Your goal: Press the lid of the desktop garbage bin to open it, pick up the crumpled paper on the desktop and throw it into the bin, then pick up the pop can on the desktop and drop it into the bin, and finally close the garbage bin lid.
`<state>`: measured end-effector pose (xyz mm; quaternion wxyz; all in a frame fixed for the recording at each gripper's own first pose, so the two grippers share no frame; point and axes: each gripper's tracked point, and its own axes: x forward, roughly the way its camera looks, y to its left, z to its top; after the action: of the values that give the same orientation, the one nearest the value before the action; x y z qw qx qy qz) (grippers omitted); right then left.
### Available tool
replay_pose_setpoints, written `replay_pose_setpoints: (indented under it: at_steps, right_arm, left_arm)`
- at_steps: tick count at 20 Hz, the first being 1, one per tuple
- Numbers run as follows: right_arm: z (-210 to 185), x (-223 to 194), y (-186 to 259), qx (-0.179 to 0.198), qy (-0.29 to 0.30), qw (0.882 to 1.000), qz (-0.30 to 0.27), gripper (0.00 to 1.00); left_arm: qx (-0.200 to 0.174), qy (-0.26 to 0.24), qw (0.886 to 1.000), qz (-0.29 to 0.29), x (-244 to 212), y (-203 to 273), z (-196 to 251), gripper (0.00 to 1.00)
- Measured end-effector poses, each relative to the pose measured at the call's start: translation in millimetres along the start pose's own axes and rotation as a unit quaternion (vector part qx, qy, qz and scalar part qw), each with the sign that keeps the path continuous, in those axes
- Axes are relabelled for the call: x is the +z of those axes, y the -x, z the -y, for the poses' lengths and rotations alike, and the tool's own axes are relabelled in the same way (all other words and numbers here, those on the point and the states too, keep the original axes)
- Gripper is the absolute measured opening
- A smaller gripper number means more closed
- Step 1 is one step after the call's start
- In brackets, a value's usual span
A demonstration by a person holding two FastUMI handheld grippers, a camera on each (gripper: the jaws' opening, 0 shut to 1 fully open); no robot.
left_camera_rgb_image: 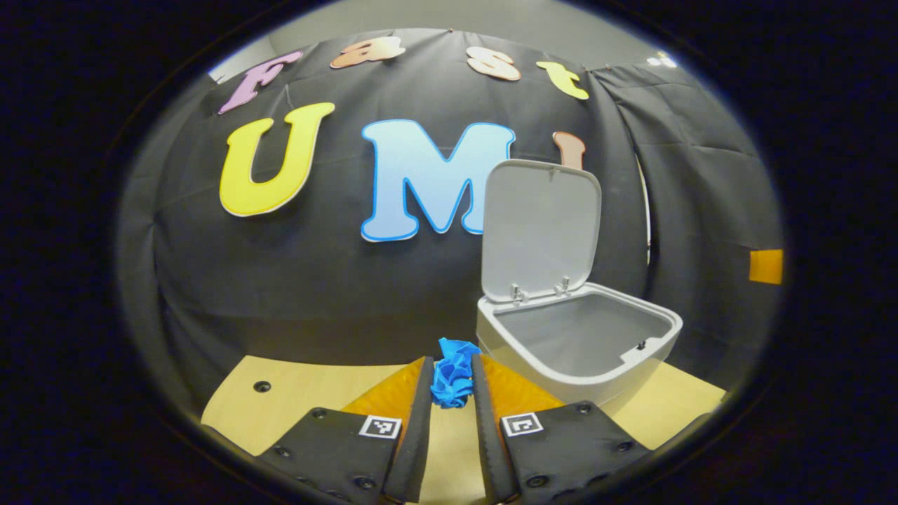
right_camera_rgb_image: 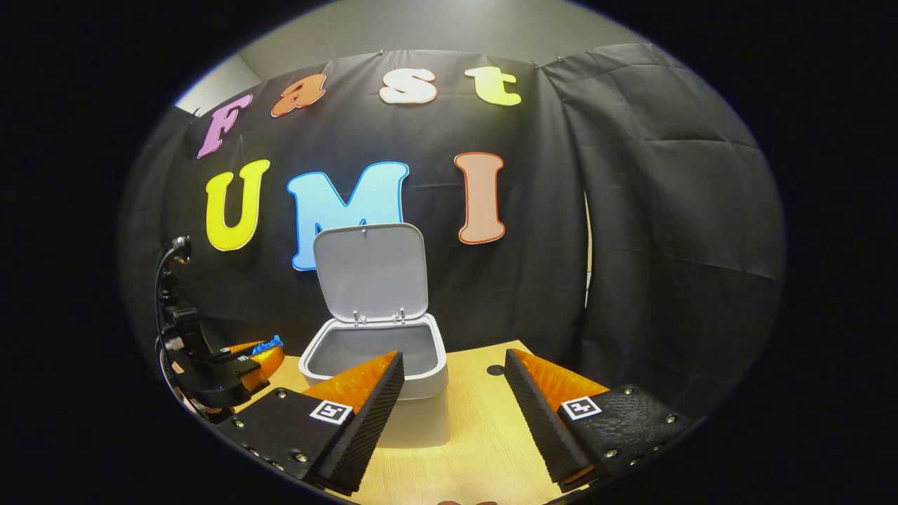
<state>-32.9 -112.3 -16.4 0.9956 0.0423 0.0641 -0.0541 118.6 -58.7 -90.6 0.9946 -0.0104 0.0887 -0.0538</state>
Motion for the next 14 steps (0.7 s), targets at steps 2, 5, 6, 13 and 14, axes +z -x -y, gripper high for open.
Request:
replay_pose_setpoints:
  at_steps: [2,5,6,13,14]
  right_arm:
    - [7.6,-0.9,0.6,-0.006,-0.001,1.000,0.000,0.93]
    - [22.1,-1.8,3.8,-0.022,-0.006,1.000,0.001,0.93]
    - [26.1,-2.5,4.7,-0.027,-0.008,1.000,0.000,0.93]
    - [50.8,-7.8,13.3,-0.058,-0.017,0.998,-0.002,0.93]
    - [53.0,-7.8,14.7,-0.061,-0.019,0.998,-0.002,0.93]
  left_arm:
    - [-0.015,0.004,1.000,0.006,12.7,-9.7,18.6,0.41]
    - [-0.039,0.001,0.999,0.010,26.7,-22.5,49.4,0.40]
    - [-0.047,-0.001,0.999,0.010,29.4,-25.4,58.8,0.40]
    - [-0.075,-0.004,0.997,0.008,29.8,-36.5,92.2,0.53]
    - [-0.076,-0.004,0.997,0.009,29.6,-37.0,93.4,0.70]
